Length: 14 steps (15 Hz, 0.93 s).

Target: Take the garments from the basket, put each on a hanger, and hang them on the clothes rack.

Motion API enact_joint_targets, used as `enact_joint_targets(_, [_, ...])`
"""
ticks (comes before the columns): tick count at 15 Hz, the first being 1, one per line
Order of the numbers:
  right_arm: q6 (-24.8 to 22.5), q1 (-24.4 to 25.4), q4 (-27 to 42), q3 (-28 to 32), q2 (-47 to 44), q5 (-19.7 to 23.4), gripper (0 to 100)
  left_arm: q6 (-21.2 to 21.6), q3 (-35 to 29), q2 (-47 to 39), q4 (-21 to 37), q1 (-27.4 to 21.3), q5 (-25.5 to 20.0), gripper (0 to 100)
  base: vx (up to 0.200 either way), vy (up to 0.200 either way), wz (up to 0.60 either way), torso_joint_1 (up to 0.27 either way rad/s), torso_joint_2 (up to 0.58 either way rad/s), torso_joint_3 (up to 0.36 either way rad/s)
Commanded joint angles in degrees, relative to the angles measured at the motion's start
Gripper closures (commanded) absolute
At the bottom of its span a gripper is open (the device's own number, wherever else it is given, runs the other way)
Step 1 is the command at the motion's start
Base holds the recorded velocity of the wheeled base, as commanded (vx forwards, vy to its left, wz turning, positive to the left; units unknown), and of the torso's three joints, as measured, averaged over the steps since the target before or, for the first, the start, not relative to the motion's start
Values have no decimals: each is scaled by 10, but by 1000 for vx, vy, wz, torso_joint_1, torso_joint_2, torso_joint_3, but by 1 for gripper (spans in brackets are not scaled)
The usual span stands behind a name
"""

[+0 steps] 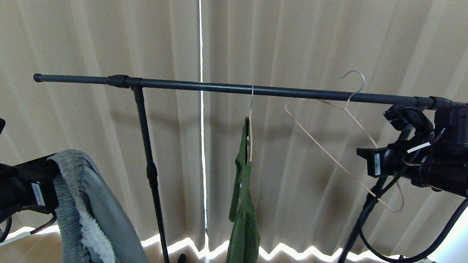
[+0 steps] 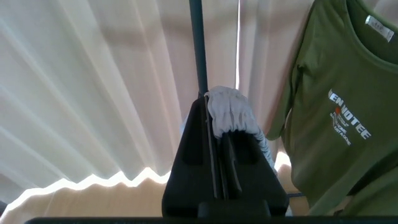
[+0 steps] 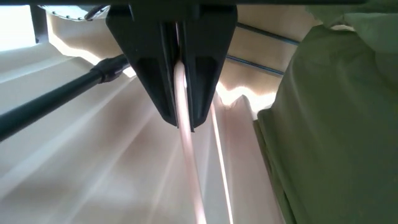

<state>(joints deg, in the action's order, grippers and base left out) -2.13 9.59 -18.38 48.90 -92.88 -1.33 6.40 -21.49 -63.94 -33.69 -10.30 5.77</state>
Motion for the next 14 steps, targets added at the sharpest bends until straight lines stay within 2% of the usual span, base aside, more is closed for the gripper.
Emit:
enact_joint_targets(1, [-1,0,-1,-4,26,0,100,0,0,0,-1,0,0,100,0,0,0,0,0,0])
enact_joint_targets(7, [0,1,0,-16,57,-1,100,0,0,1,-1,0,0,100,0,0,0,0,0,0])
enact_joint_targets(14, [-2,1,-2,-77,92,-1,100,0,0,-2,-1,0,0,100,0,0,0,0,0,0])
